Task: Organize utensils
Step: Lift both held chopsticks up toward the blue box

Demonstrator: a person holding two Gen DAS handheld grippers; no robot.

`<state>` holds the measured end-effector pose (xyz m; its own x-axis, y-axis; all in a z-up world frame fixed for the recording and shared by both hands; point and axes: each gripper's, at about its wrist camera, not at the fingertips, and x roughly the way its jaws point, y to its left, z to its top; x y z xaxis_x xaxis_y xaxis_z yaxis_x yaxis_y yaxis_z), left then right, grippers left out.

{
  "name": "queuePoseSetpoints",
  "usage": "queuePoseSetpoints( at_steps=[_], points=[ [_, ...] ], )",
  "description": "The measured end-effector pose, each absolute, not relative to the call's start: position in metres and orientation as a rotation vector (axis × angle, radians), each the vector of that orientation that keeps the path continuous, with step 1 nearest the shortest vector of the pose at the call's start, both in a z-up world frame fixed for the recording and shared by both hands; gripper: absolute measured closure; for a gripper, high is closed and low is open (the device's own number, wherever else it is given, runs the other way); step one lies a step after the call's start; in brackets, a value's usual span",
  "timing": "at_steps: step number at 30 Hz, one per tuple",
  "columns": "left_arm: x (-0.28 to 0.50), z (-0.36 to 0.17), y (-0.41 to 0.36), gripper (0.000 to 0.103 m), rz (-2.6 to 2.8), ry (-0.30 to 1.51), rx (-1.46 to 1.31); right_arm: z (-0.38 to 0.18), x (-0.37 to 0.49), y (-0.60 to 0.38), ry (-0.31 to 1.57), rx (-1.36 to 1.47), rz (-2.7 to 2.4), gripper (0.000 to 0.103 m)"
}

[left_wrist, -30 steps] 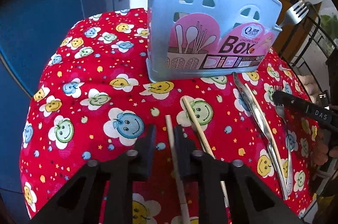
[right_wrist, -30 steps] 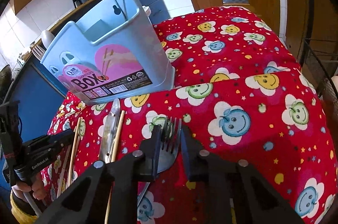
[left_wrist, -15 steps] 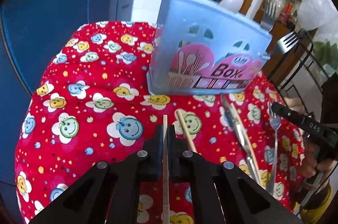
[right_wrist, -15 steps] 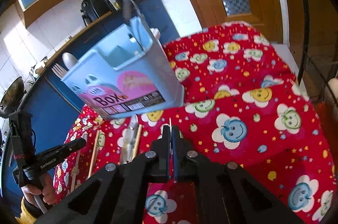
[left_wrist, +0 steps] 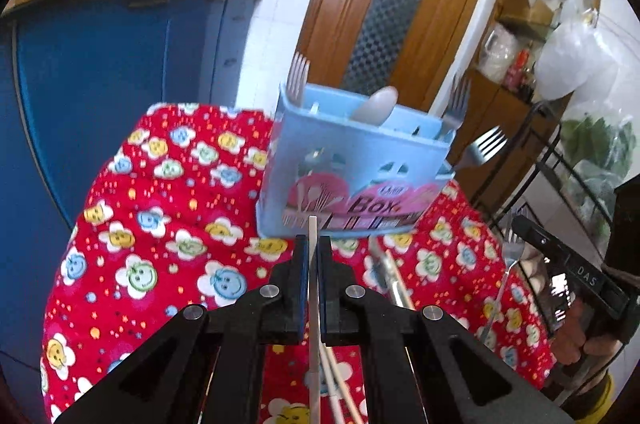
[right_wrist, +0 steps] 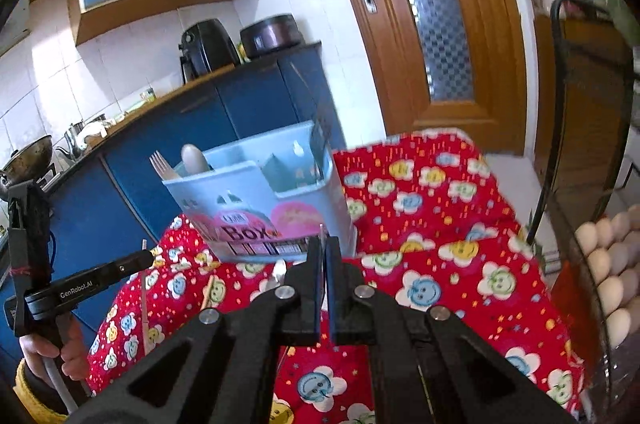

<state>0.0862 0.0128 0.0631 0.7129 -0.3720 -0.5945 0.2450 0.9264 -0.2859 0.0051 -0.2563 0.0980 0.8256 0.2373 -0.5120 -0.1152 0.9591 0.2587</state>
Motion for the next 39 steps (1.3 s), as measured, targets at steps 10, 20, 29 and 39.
queuePoseSetpoints(
  at_steps=[10, 20, 29, 39],
  points=[
    [0.081, 0.100, 0.013, 0.100, -0.349, 0.578, -0.205, 0.135, 0.000, -0.245, 0.470, 0.145, 0.162, 0.100],
    [0.083, 0.148, 0.015, 0.100, -0.346, 0.459, -0.192, 0.159, 0.011, -0.240, 0.426, 0.096, 0.144, 0.100],
    [0.095, 0.201, 0.005, 0.100, -0.319, 0.337, -0.136, 0.169, 0.020, -0.236, 0.420, 0.077, 0.139, 0.100],
    [0.121, 0.234, -0.002, 0.100, -0.273, 0.261, -0.119, 0.185, 0.038, -0.237, 0.402, 0.041, 0.106, 0.100]
  ],
)
